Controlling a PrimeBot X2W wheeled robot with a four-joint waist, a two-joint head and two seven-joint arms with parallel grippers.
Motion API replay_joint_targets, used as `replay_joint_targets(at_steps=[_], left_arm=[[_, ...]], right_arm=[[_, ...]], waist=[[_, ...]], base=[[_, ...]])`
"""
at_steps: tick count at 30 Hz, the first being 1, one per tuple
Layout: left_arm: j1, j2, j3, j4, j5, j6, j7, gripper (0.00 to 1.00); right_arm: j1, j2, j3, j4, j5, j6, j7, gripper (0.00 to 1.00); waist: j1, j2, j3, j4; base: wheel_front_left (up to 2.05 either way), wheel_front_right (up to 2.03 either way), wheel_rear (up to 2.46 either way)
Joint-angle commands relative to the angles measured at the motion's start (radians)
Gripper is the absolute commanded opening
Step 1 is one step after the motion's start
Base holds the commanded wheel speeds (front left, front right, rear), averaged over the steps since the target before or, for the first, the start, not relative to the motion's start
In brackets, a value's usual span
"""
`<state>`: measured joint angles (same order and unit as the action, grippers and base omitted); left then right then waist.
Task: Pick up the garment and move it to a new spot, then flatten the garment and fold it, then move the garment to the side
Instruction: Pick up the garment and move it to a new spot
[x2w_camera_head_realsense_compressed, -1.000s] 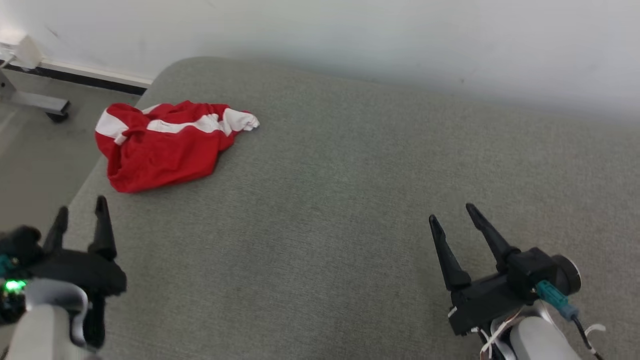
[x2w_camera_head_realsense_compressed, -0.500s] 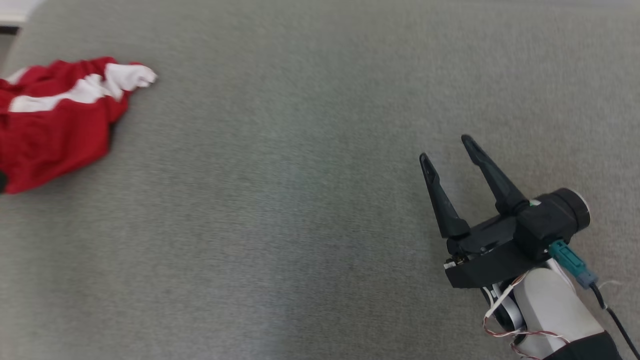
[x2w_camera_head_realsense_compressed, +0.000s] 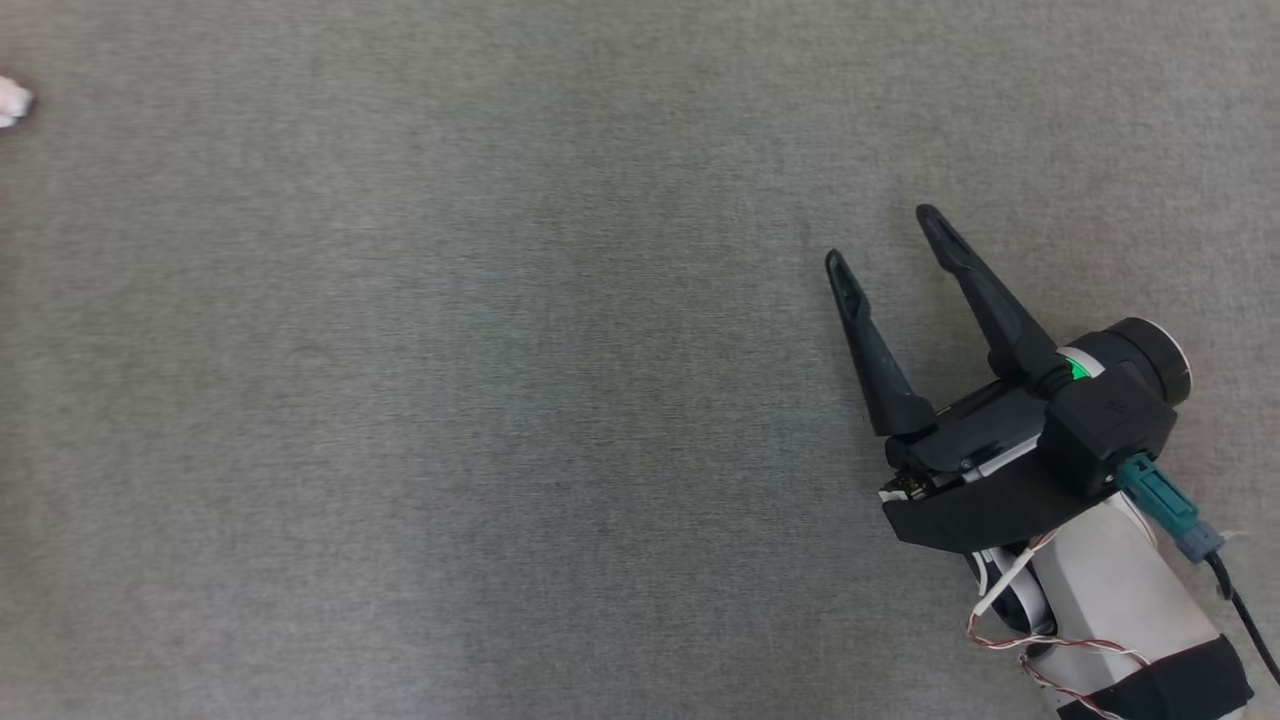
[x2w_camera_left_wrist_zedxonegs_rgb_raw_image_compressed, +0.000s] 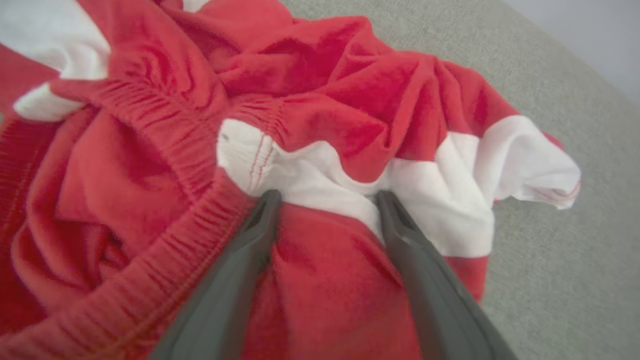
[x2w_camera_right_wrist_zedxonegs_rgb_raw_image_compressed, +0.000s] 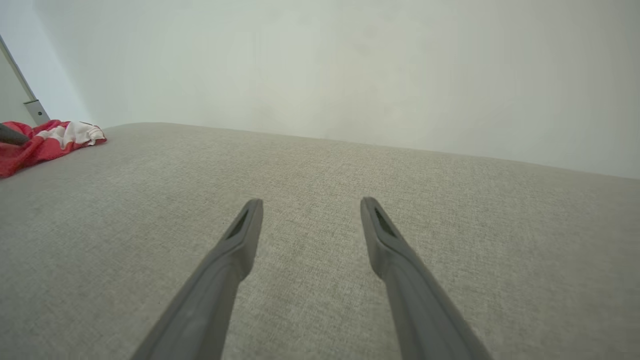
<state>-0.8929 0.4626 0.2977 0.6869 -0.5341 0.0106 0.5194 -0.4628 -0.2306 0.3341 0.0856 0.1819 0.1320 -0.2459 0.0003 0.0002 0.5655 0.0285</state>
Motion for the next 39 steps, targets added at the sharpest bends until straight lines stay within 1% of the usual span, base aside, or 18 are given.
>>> replay_joint_targets(at_steps=[1,2,3,4,5,9,13,18,21,23,25,28,31,35,39], left_arm=[[0.006,0.002,-0.007,0.015,0.009,0.01,0.017,1.0],[0.014,-0.003,-0.01,0.025,0.011,0.016,0.027,1.0],[0.024,-0.006,-0.018,0.034,0.015,0.018,0.038,0.98],[0.032,-0.009,-0.022,0.04,0.017,0.019,0.041,0.44],[0.04,-0.012,-0.023,0.044,0.016,0.018,0.038,0.0],[0.057,-0.009,-0.023,0.042,0.013,0.001,0.011,0.0],[0.042,0.027,-0.021,0.019,0.006,-0.038,-0.018,0.0],[0.002,0.07,-0.042,-0.044,0.02,-0.08,-0.04,0.0],[-0.006,0.099,-0.081,-0.098,0.042,-0.099,-0.038,0.0],[-0.019,0.099,-0.104,-0.145,0.051,-0.109,-0.042,0.0],[-0.032,0.09,-0.133,-0.198,0.056,-0.115,-0.035,0.0],[-0.044,0.061,-0.188,-0.275,0.061,-0.124,-0.018,0.0],[-0.046,0.018,-0.256,-0.356,0.067,-0.129,0.008,0.0],[-0.016,-0.05,-0.336,-0.465,0.057,-0.132,0.027,0.0],[0.031,-0.111,-0.396,-0.57,0.048,-0.131,0.031,0.0]], right_arm=[[0.01,-0.005,-0.008,-0.005,0.003,-0.003,0.0,1.0],[0.013,-0.004,-0.011,-0.006,0.002,-0.003,0.0,1.0],[0.015,-0.004,-0.014,-0.006,0.002,-0.003,0.001,1.0],[0.016,-0.004,-0.019,-0.005,0.002,-0.003,0.001,1.0],[0.018,-0.004,-0.023,-0.004,0.003,-0.003,0.001,1.0],[0.026,0.002,-0.033,0.003,0.004,-0.003,0.001,1.0],[0.033,0.015,-0.038,0.019,0.007,-0.003,-0.004,1.0],[0.042,0.04,-0.035,0.057,0.02,-0.003,-0.012,1.0],[0.054,0.059,-0.028,0.088,0.028,-0.003,-0.017,1.0],[0.06,0.07,-0.021,0.11,0.035,-0.003,-0.018,1.0],[0.064,0.081,-0.013,0.126,0.042,-0.003,-0.019,1.0],[0.074,0.098,-0.011,0.132,0.049,-0.003,-0.02,1.0],[0.092,0.105,-0.012,0.129,0.052,-0.003,-0.02,1.0],[0.115,0.105,-0.021,0.12,0.052,-0.003,-0.02,1.0],[0.126,0.097,-0.031,0.112,0.051,-0.003,-0.02,1.0]], waist=[[-0.0003,-0.0002,0.034,-0.037],[-0.0003,-0.0002,0.033,-0.038],[-0.0003,-0.0002,0.031,-0.038],[-0.0003,-0.0002,0.028,-0.038],[-0.0003,-0.0002,0.024,-0.037],[-0.0003,-0.0002,0.003,-0.033],[-0.0003,-0.0002,-0.044,-0.032],[-0.0003,-0.0002,-0.134,-0.038],[-0.0003,-0.0002,-0.2,-0.052],[-0.0003,-0.0002,-0.247,-0.064],[-0.0003,-0.0002,-0.289,-0.078],[-0.0003,-0.0002,-0.351,-0.105],[-0.0003,-0.0002,-0.401,-0.136],[-0.0003,-0.0002,-0.438,-0.191],[-0.0003,-0.0002,-0.439,-0.255]], base=[[0.0,0.0,0.0],[0.0,0.0,0.0],[0.0,0.0,0.0],[0.0,0.0,0.0],[0.0,0.0,0.0],[0.0,0.0,0.0],[0.0,0.0,0.0],[0.0,0.0,0.0],[0.0,0.0,0.0],[0.0,0.0,0.0],[0.0,0.0,0.0],[0.0,0.0,0.0],[0.0,0.0,0.0],[0.0,0.0,0.0],[0.0,0.0,0.0]])
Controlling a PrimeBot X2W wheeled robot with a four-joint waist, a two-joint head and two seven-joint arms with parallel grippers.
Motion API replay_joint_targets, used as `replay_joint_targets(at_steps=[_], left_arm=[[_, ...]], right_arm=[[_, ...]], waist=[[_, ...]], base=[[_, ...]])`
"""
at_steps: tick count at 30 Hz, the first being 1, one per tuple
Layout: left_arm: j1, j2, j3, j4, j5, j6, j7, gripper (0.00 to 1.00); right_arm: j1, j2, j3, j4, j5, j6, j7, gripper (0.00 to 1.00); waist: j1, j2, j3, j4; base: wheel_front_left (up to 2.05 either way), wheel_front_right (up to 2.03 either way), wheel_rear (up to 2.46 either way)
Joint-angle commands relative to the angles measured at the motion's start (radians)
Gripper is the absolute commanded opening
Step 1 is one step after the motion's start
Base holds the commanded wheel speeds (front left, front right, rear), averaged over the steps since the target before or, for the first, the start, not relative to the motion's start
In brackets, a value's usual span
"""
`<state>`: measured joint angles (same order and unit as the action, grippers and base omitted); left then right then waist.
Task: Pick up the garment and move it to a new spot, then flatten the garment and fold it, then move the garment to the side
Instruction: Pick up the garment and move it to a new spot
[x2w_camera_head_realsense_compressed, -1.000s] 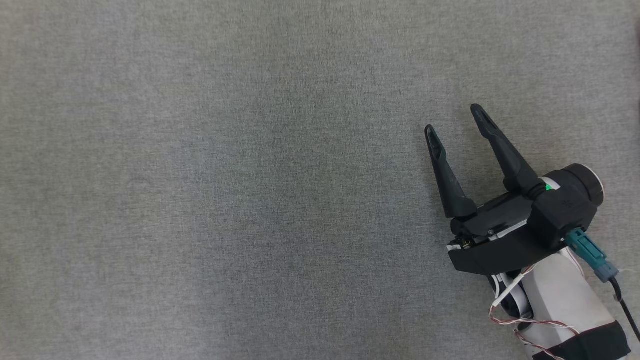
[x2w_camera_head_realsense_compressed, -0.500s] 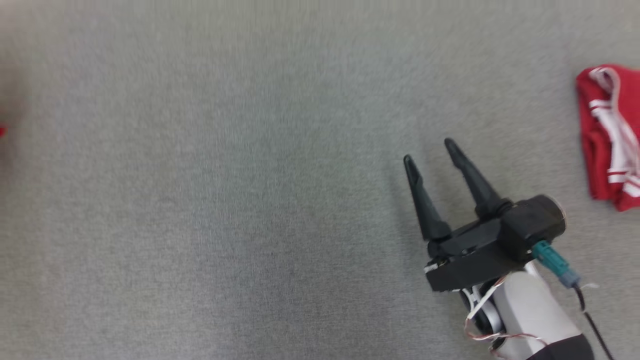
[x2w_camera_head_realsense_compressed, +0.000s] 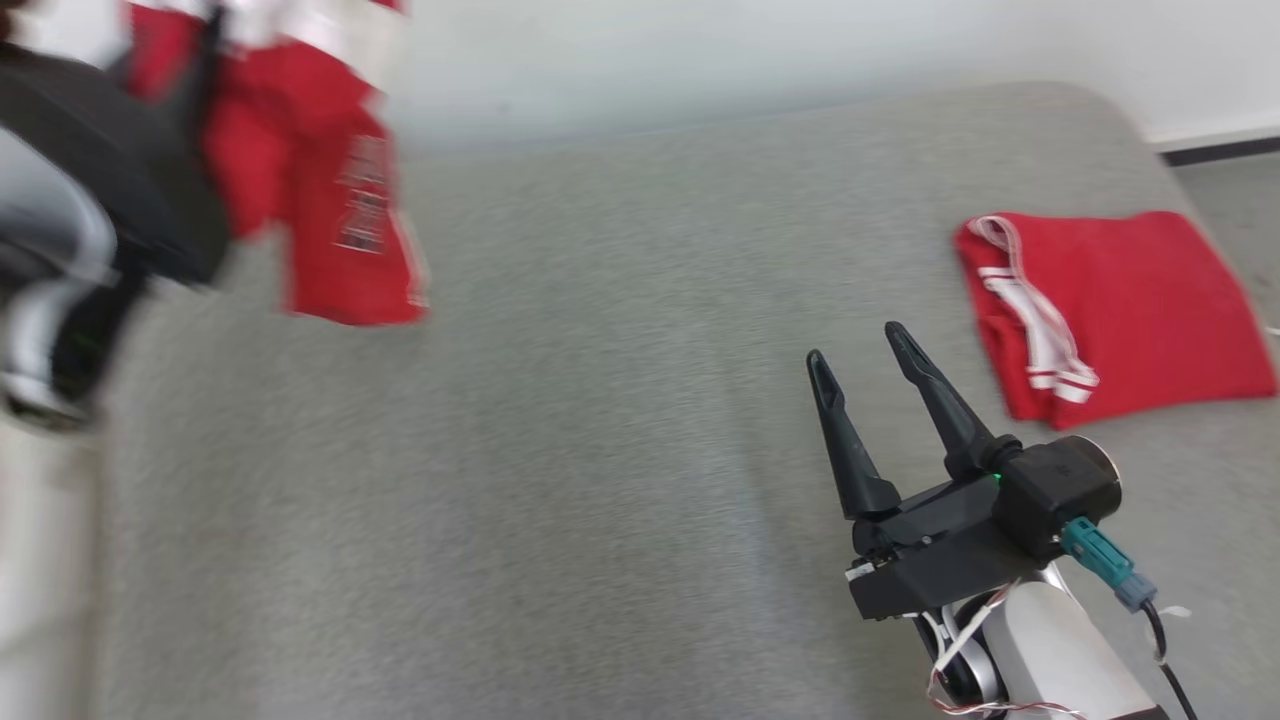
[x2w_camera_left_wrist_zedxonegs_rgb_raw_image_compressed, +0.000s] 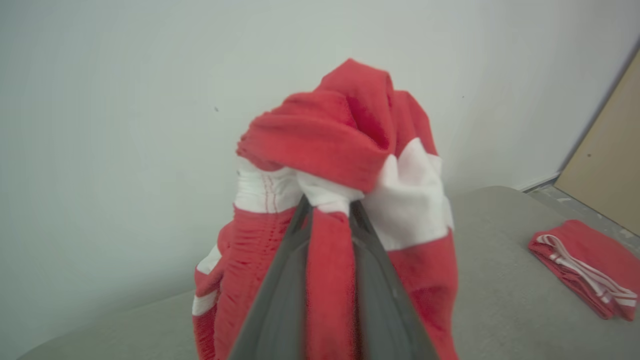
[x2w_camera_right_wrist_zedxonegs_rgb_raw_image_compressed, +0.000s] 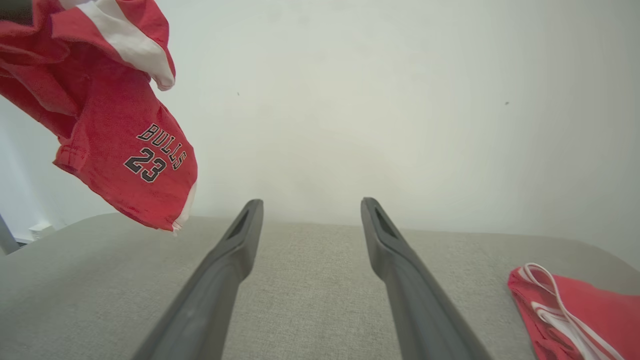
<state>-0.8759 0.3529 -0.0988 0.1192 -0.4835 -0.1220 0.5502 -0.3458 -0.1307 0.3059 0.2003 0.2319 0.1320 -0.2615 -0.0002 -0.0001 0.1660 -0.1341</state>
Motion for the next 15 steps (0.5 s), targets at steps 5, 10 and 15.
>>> replay_joint_targets(at_steps=[5,10,15], left_arm=[[0.102,-0.101,-0.067,-0.098,-0.031,0.016,-0.008,0.0],[0.207,-0.161,-0.156,-0.104,0.008,0.025,-0.039,0.0],[0.304,-0.196,-0.228,-0.012,0.054,0.036,-0.094,0.0]], right_arm=[[0.024,-0.007,-0.027,-0.012,0.0,-0.003,-0.004,1.0],[0.041,0.002,-0.049,-0.024,-0.008,-0.003,-0.004,1.0],[0.049,0.013,-0.062,-0.031,-0.01,-0.003,-0.004,1.0]], waist=[[0.0002,0.0001,-0.014,-0.166],[0.0002,0.0001,0.024,-0.209],[0.0002,0.0001,0.043,-0.222]], base=[[0.0,0.0,0.0],[0.0,0.0,0.0],[0.0,0.0,0.0]])
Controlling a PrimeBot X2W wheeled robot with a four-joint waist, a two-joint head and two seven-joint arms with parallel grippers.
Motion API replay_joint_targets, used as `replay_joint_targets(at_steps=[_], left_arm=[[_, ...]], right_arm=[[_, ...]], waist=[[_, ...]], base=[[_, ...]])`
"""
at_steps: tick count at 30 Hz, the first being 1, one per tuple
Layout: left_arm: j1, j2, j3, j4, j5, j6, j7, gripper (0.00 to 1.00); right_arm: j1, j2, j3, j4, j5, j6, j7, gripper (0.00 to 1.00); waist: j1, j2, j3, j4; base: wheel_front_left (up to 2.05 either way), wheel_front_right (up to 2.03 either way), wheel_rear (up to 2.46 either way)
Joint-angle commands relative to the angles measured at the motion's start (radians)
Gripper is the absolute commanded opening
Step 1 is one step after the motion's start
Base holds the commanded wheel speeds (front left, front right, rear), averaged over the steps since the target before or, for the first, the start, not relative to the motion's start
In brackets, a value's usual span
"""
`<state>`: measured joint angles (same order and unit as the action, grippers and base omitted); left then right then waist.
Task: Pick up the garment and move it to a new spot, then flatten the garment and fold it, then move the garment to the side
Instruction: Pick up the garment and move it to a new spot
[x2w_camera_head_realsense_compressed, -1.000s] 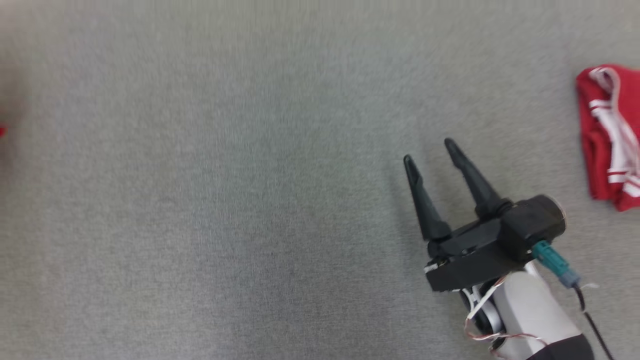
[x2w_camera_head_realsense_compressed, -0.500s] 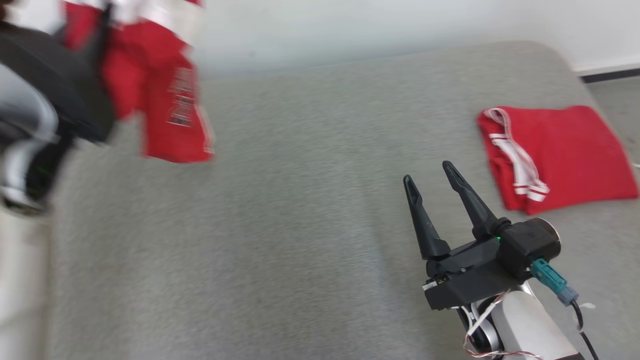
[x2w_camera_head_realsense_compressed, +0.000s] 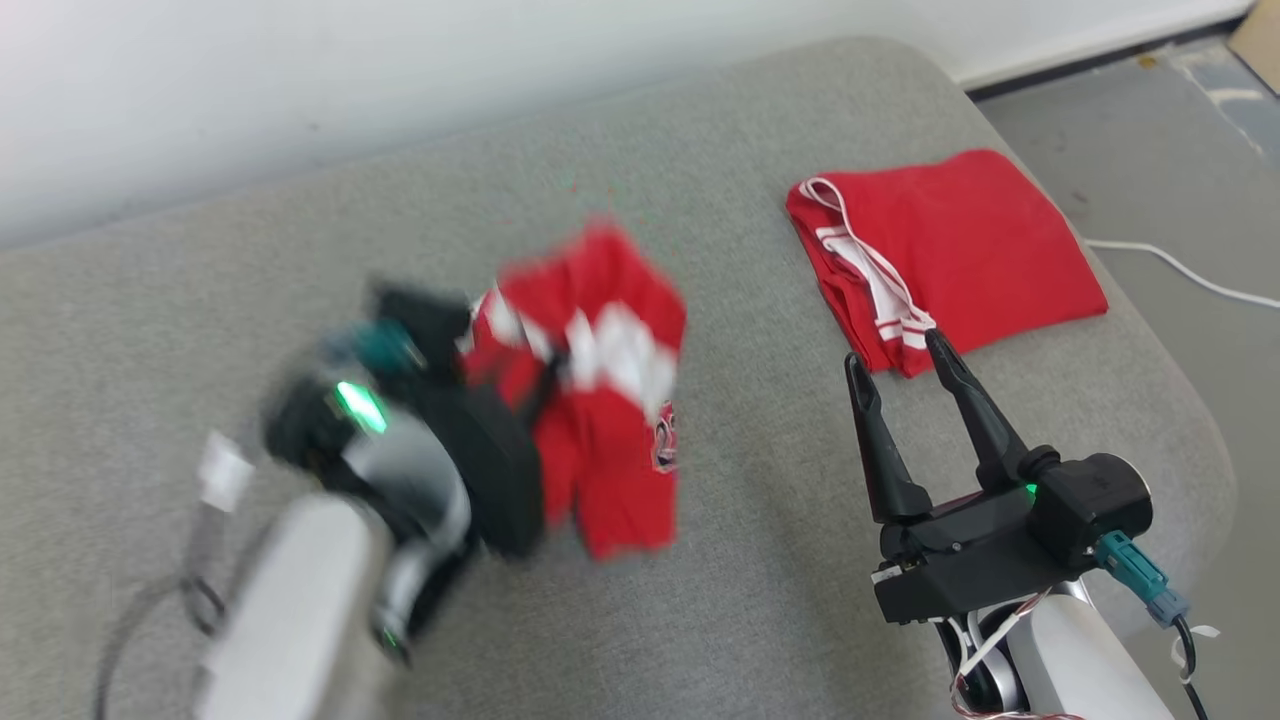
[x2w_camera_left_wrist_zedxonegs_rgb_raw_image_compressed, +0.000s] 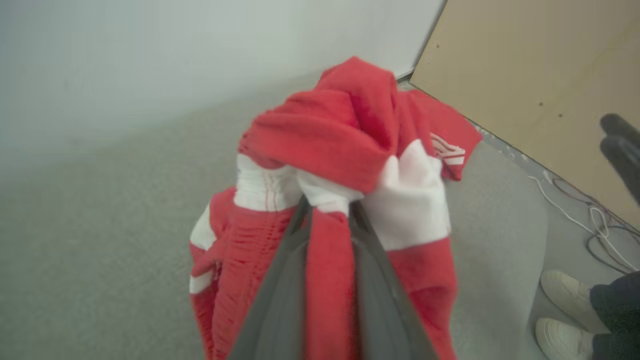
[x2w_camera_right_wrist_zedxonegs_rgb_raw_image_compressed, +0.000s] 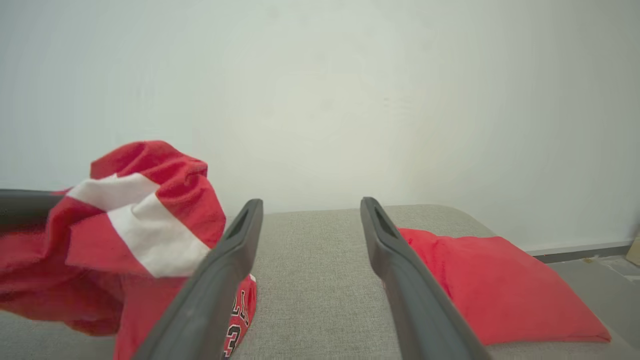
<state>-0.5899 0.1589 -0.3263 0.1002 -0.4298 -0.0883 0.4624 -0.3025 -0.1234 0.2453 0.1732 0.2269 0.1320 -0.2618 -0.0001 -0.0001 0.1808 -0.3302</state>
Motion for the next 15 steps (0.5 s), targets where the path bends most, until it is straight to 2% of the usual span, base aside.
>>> replay_joint_targets(at_steps=[1,6,7,8,9,15], left_arm=[[0.04,-0.012,-0.019,0.04,0.013,0.006,-0.019,0.0],[0.108,-0.045,-0.102,0.184,0.071,0.016,-0.092,0.0],[0.117,-0.053,-0.115,0.204,0.077,0.018,-0.108,0.03],[0.123,-0.058,-0.126,0.222,0.084,0.018,-0.123,0.89],[0.13,-0.065,-0.129,0.236,0.083,0.023,-0.143,1.0],[0.161,-0.087,-0.112,0.229,0.05,0.044,-0.291,1.0]], right_arm=[[0.009,0.008,-0.005,-0.005,-0.005,-0.003,-0.004,1.0],[0.02,0.01,-0.019,-0.003,-0.012,-0.003,-0.004,1.0],[0.022,0.008,-0.02,-0.002,-0.013,-0.003,-0.004,1.0],[0.024,0.006,-0.022,-0.001,-0.013,-0.003,-0.004,1.0],[0.027,0.005,-0.023,0.002,-0.014,-0.003,-0.004,1.0],[0.05,-0.006,-0.034,0.012,-0.016,-0.003,-0.004,1.0]], waist=[[0.0001,0.0001,0.03,-0.026],[0.0001,0.0001,0.024,-0.008],[0.0001,0.0001,0.019,0.0],[0.0001,0.0001,0.013,0.008],[0.0001,0.0001,0.006,0.016],[0.0001,0.0001,-0.044,0.074]], base=[[0.0,0.0,0.0],[0.0,0.0,0.0],[0.0,0.0,0.0],[0.0,0.0,0.0],[0.0,0.0,0.0],[0.0,0.0,0.0]])
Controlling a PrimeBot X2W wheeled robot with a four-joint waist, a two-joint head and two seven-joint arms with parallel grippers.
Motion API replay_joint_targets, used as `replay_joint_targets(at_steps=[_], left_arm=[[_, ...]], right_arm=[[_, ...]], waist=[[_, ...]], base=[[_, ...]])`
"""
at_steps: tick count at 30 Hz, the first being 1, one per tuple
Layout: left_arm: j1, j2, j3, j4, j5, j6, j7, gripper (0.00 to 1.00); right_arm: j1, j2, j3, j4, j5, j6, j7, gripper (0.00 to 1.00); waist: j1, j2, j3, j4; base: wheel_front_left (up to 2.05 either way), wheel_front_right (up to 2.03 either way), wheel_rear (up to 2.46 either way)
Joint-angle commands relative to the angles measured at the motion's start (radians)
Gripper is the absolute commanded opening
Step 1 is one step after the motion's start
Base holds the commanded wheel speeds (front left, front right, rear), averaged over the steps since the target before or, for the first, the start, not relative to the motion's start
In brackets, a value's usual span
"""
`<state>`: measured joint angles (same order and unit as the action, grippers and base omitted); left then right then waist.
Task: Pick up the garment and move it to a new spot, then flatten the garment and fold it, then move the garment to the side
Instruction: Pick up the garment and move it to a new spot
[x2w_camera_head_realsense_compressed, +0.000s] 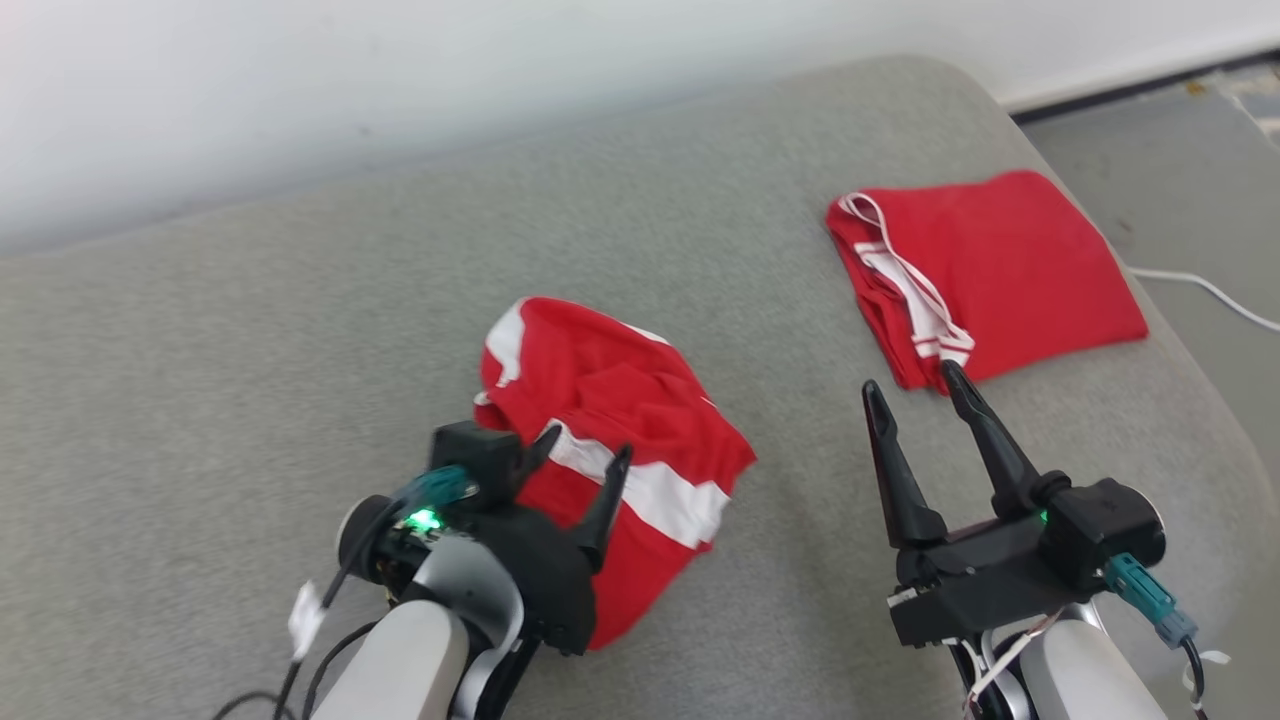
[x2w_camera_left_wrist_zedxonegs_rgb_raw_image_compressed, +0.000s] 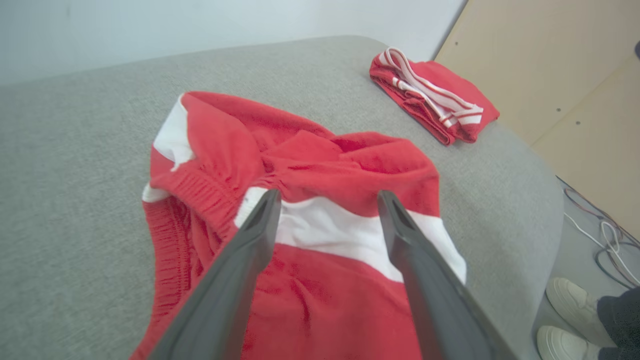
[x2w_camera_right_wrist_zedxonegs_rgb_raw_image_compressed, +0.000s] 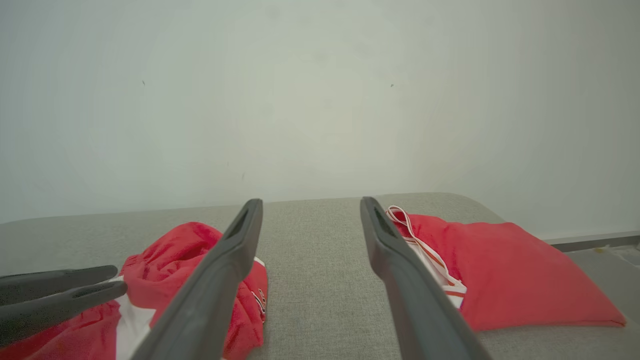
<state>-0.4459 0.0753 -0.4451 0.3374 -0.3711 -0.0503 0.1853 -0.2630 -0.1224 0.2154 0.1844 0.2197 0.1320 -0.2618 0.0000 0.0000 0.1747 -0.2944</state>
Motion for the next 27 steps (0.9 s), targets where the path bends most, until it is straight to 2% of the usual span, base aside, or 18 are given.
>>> replay_joint_targets(at_steps=[1,7,12,17,20,27], left_arm=[[0.027,-0.003,0.017,-0.023,-0.014,0.007,-0.046,1.0],[0.12,0.058,0.103,-0.138,-0.009,0.053,-0.236,1.0],[0.201,0.101,0.191,-0.16,-0.019,0.1,-0.364,1.0],[0.289,0.096,0.265,-0.181,-0.033,0.131,-0.437,1.0],[0.335,0.082,0.314,-0.199,-0.054,0.112,-0.449,1.0],[0.42,0.038,0.441,-0.282,0.015,0.048,-0.449,1.0]], right_arm=[[0.016,-0.007,-0.005,0.002,-0.008,-0.003,-0.004,1.0],[0.055,-0.022,-0.036,0.012,-0.012,-0.003,-0.004,1.0],[0.081,-0.036,-0.061,0.029,-0.013,-0.003,-0.004,1.0],[0.103,-0.042,-0.085,0.063,-0.006,-0.003,-0.004,1.0],[0.112,-0.037,-0.098,0.079,-0.005,-0.003,-0.004,1.0],[0.123,-0.03,-0.118,0.125,-0.006,-0.003,-0.004,1.0]], waist=[[0.0,0.0,-0.047,0.046],[0.0,0.0,-0.107,0.106],[0.0,0.0,-0.142,0.139],[0.0,0.0,-0.158,0.171],[0.0,0.0,-0.159,0.191],[0.0,0.0,-0.16,0.227]], base=[[0.0,0.0,0.0],[0.0,0.0,0.0],[0.0,0.0,0.0],[0.0,0.0,0.0],[0.0,0.0,0.0],[0.0,0.0,0.0]])
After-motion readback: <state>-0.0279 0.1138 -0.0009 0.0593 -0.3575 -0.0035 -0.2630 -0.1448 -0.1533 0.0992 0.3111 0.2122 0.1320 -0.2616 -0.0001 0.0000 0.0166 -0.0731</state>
